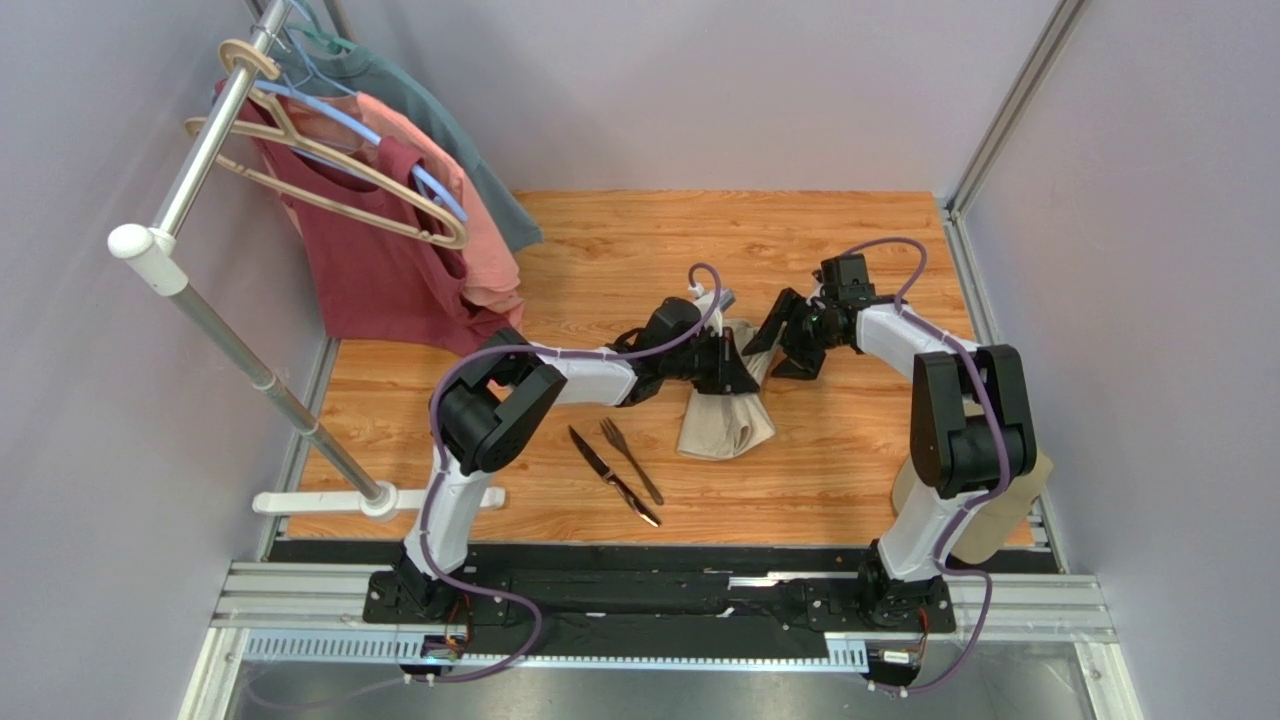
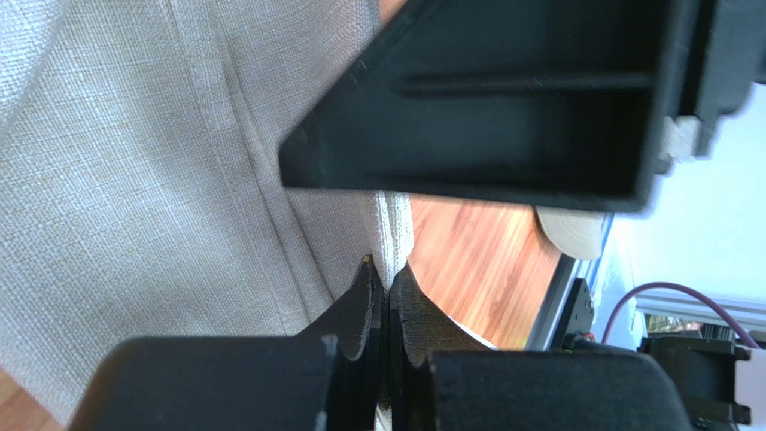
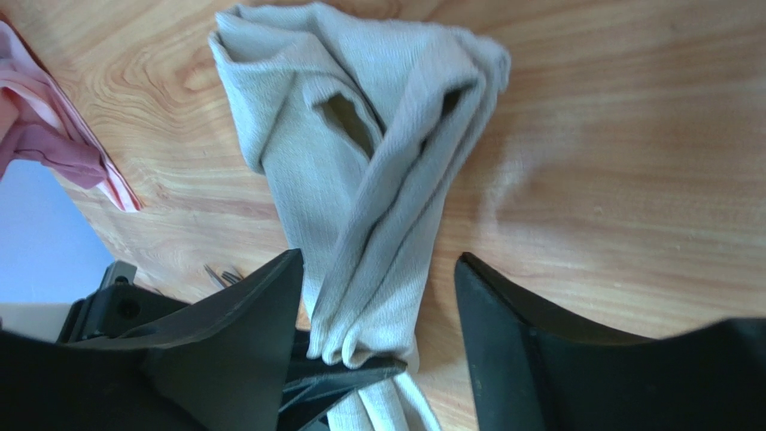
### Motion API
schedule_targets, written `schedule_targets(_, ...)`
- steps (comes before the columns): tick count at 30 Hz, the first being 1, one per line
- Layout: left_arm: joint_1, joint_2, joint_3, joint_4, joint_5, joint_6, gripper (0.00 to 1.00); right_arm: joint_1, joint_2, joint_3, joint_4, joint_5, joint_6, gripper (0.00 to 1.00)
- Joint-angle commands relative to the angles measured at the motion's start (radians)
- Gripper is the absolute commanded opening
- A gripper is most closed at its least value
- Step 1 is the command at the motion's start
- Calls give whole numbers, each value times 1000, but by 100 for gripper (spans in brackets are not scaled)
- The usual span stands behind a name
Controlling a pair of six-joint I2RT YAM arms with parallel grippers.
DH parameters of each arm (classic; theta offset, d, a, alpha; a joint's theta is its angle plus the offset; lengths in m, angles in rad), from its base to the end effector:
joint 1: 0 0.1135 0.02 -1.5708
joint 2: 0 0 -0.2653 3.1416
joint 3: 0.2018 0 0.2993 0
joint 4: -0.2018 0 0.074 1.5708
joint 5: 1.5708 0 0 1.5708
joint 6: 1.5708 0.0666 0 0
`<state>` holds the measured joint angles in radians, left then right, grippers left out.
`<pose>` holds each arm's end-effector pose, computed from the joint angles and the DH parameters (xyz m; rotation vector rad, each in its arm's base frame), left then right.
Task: Fold the napkin into a case and place the utensils inside
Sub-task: Pick up the 2/3-rectangle-folded napkin at the center of the board.
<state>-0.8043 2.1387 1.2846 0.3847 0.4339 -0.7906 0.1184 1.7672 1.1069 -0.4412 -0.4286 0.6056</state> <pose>0.3408 -0.3943 0.0947 0.3263 2.2925 -1.3616 0.3949 0.0749 0.1212 0.5239 2.7003 0.7916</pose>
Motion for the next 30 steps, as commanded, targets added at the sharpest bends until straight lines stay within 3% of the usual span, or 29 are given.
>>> schedule_targets(1, -4, -68, 4, 22, 6, 4, 0, 15, 23, -8, 121, -1, 36, 61)
schedule_targets(5, -4, -54, 31, -27, -12, 13, 0, 30, 12, -55, 164, 5, 59, 47)
schedule_targets(6, -4, -48, 50, -38, -15, 16, 0, 35, 14, -55, 162, 4, 54, 38)
schedule_targets(9, -6, -37, 76, -69, -18, 21, 0, 35, 28, -42, 136, 5, 54, 32)
schedule_targets(11, -9, -30, 88, -93, -26, 27, 0, 36, 29, -33, 93, 24, 54, 34)
schedule_targets(12, -9, -30, 94, -102, -29, 31, 0, 35, 23, -33, 81, 28, 49, 42)
schedule_targets(14, -10, -30, 94, -107, -30, 37, 0, 36, 14, -33, 49, 40, 40, 45)
schedule_targets(21, -32, -22, 117, -168, -49, 85, 0, 38, 35, 22, -68, 30, 19, 31)
schedule_targets(23, -36, -14, 133, -181, -47, 96, 0, 41, 32, 31, -86, 37, 16, 22)
schedule_targets(24, -39, -13, 136, -191, -44, 100, 0, 41, 34, 34, -91, 45, 16, 10)
schedule_targets(26, -44, -16, 145, -210, -38, 100, 7, 43, 43, 54, -116, 60, 3, 1)
schedule_targets(28, -41, -48, 144, -228, -12, 83, 24, 43, 47, 65, -132, 79, -21, 0)
schedule_targets(29, -39, -65, 137, -239, -12, 86, 43, 43, 49, 67, -139, 91, -30, 0)
schedule_targets(30, -38, -83, 136, -285, -35, 90, 70, 44, 48, 68, -145, 100, -46, 0)
